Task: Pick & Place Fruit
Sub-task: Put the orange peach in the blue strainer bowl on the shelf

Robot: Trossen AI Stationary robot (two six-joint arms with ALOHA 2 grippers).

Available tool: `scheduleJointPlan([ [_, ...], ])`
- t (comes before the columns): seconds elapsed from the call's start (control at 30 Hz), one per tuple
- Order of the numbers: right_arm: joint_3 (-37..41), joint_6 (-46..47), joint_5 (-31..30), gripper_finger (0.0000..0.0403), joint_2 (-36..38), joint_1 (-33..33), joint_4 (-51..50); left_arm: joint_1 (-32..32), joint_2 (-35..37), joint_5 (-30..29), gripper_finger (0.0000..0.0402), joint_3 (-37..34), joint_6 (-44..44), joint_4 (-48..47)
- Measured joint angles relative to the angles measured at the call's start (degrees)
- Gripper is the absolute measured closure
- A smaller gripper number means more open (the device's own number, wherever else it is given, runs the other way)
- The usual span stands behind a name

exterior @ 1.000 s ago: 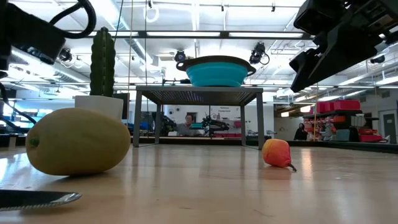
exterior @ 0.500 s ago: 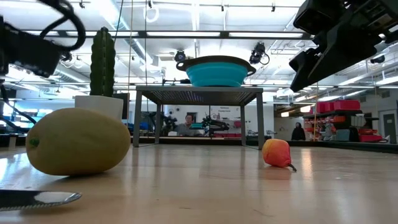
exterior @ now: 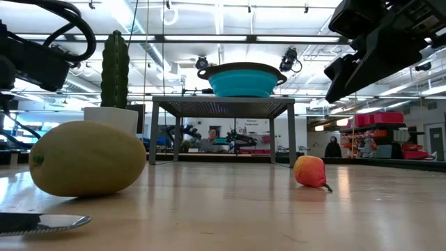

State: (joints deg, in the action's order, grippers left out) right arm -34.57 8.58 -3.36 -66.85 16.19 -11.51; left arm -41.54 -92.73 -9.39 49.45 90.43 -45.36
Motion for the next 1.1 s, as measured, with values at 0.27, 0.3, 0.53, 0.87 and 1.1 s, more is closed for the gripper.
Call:
scheduleJointPlan([
  [0.27,0.0,1.5,0.1,0.0183,0.0,0.0,0.2,0.0,0.0,-1.3,0.0219,0.0,0.8,0.0],
  [0.3,0.0,1.5,0.1,0.0183,0.0,0.0,0.3,0.0,0.0,-1.8,0.0231,0.0,0.8,0.3],
  [0.53,0.0,3.0,0.1,0.0183,0.0,0.0,1.8,0.0,0.0,-3.2,0.0319,0.0,-0.9,3.9],
  [0.87,0.0,3.0,0.1,0.0183,0.0,0.0,2.9,0.0,0.1,-2.9,0.0394,0.5,-2.5,4.2],
  [1.1,0.0,3.0,0.4,0.0183,0.0,0.0,2.8,1.3,0.2,-1.2,0.0357,3.7,-6.0,-1.6],
])
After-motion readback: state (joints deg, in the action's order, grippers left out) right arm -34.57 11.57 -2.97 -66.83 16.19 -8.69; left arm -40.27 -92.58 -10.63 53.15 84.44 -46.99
